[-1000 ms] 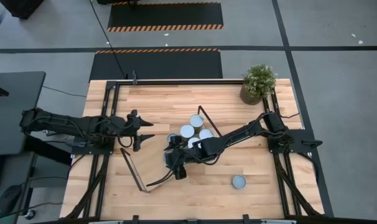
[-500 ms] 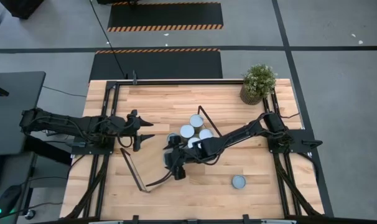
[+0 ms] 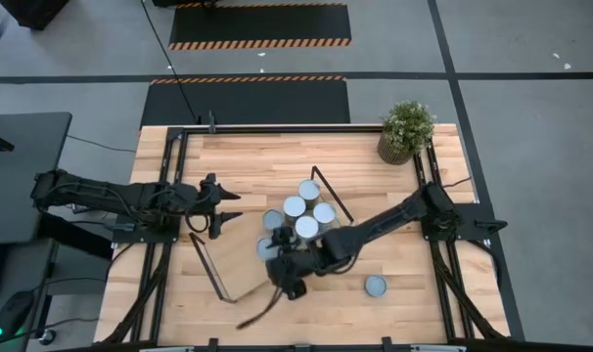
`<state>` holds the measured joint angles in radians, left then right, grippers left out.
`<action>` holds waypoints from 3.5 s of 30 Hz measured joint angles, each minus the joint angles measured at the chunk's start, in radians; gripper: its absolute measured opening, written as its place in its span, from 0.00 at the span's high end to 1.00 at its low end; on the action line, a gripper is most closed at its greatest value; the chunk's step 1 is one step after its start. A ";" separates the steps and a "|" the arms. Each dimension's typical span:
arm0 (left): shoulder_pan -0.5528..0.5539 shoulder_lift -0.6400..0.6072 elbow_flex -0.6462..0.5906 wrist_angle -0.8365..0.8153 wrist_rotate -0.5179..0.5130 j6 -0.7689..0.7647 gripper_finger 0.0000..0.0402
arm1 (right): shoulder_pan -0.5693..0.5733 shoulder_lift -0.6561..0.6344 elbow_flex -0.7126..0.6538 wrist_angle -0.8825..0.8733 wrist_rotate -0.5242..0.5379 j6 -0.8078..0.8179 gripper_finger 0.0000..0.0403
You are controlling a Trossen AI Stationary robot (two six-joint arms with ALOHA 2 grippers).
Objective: Pick and place cans onto a shelf
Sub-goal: Put the small can on the shelf
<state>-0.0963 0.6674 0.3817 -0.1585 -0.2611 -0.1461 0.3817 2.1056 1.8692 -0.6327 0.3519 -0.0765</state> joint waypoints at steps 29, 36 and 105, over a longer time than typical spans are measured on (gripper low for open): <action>0.000 0.000 0.000 0.003 0.000 -0.026 0.40 | 0.219 -0.030 -0.280 -0.545 -0.381 0.825 0.06; 0.000 0.000 0.000 0.001 0.000 -0.025 0.40 | 0.234 -0.037 -0.384 -0.548 -0.413 0.832 0.06; 0.001 0.000 0.000 0.026 -0.008 0.032 0.40 | 0.097 -0.078 0.013 -0.362 -0.145 0.536 0.23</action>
<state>-0.0958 0.6674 0.3818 -0.1329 -0.2691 -0.1140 0.4787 2.0277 1.8826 -0.9947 0.2065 0.4596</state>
